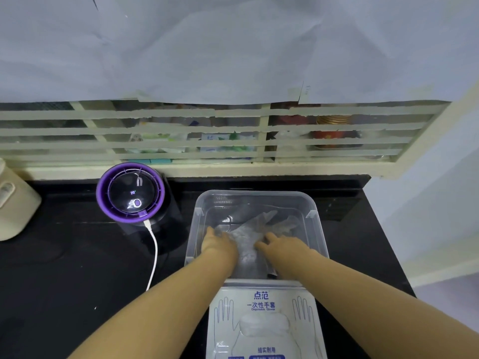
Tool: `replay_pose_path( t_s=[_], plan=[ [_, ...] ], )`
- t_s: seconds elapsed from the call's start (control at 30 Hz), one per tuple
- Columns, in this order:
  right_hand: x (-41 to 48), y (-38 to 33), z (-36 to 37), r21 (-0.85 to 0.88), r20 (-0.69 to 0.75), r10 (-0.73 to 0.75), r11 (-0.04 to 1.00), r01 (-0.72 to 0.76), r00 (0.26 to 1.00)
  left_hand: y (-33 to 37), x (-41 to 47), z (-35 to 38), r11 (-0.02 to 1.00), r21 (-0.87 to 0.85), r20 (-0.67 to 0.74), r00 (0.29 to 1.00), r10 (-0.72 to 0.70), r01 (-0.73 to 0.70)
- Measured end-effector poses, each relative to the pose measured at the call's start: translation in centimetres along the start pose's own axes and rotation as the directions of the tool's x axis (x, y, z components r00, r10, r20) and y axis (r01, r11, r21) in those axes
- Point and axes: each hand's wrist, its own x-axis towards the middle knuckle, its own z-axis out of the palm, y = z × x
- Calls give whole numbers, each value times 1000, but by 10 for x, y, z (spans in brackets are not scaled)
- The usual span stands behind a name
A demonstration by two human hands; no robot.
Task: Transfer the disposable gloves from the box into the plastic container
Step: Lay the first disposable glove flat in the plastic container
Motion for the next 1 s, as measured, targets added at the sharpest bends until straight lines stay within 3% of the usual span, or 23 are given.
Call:
replay_pose_path(
  t_s=[0.07, 0.17, 0.23, 0.33, 0.37, 0.43, 0.5, 0.53, 0.77, 0.9, 1.0],
  plan=[
    [-3, 4, 0, -14, -21, -21, 1000, 21, 1000, -1, 0, 3, 998, 59, 8, 1000, -13, 13],
    [-10, 8, -6, 107, -98, -38, 993, 49, 994, -2, -2, 1, 993, 111, -10, 999, -33, 33],
    [-11, 9, -10, 133, -125, -62, 988, 79, 990, -3, -6, -3, 998, 43, -113, 993, -41, 46],
    [-9, 8, -8, 175, 4, -117, 978, 115, 993, 0, -7, -5, 987, -159, -308, 951, -40, -10],
    [-10, 7, -7, 194, 55, -143, 972, 130, 988, 2, -4, -5, 966, -253, -298, 954, -38, -41],
    [-10, 4, -9, 238, 123, -182, 960, 149, 976, 5, 0, -4, 918, -392, -128, 992, 18, -67],
    [-13, 0, -15, 331, 141, -187, 934, 131, 972, 4, 2, -1, 900, -428, -1, 996, 87, -79],
    [-14, -2, -18, 357, 134, -184, 926, 126, 974, 2, 1, 0, 894, -441, -5, 996, 89, -82],
    [-24, 3, -16, 151, 208, -24, 989, -8, 978, 0, 8, 12, 975, -223, 5, 1000, 29, -27],
    [-23, 5, -16, -37, 72, -43, 998, 45, 996, -3, 6, 14, 998, 59, 14, 1000, -21, 20],
    [-18, 12, -19, -212, -81, -79, 975, 60, 994, -5, 5, 16, 991, 129, -14, 1000, -25, 27]
  ],
)
